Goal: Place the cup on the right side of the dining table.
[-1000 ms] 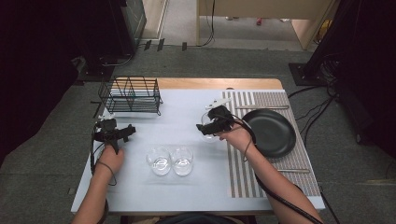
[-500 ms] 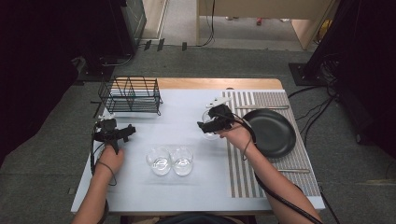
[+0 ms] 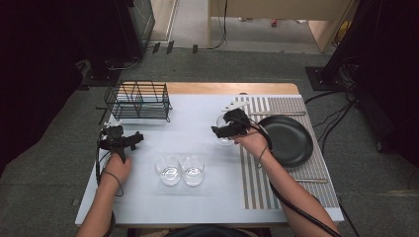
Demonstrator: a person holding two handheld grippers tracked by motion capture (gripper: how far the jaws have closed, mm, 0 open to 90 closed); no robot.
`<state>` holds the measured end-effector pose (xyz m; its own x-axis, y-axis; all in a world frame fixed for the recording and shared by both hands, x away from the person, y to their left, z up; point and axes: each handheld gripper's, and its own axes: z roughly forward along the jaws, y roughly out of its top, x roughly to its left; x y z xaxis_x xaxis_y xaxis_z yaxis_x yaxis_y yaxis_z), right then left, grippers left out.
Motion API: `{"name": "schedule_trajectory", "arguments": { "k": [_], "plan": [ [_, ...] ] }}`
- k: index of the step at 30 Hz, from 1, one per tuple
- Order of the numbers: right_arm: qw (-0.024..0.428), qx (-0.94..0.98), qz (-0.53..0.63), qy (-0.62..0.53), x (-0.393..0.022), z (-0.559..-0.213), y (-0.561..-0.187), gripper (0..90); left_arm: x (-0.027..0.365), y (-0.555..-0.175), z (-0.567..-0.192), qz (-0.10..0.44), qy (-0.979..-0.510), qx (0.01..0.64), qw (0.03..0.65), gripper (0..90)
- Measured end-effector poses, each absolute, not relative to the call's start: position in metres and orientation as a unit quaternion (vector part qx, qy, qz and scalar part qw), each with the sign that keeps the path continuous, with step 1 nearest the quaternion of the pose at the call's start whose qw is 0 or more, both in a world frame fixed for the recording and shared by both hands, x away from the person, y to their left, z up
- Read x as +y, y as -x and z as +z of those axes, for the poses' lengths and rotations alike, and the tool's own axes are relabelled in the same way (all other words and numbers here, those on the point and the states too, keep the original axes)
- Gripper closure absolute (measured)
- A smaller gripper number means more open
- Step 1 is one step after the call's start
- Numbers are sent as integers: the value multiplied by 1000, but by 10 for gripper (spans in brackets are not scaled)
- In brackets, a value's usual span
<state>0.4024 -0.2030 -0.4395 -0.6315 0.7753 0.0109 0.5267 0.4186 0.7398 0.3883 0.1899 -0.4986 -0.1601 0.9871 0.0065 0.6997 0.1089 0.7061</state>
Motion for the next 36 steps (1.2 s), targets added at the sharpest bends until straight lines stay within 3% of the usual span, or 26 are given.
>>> {"name": "schedule_trajectory", "arguments": {
  "k": [36],
  "plan": [
    [186,806,369,-424,-219,-446,-415,192,190,-388,-499,293,-600,703,245,0]
  ]
}}
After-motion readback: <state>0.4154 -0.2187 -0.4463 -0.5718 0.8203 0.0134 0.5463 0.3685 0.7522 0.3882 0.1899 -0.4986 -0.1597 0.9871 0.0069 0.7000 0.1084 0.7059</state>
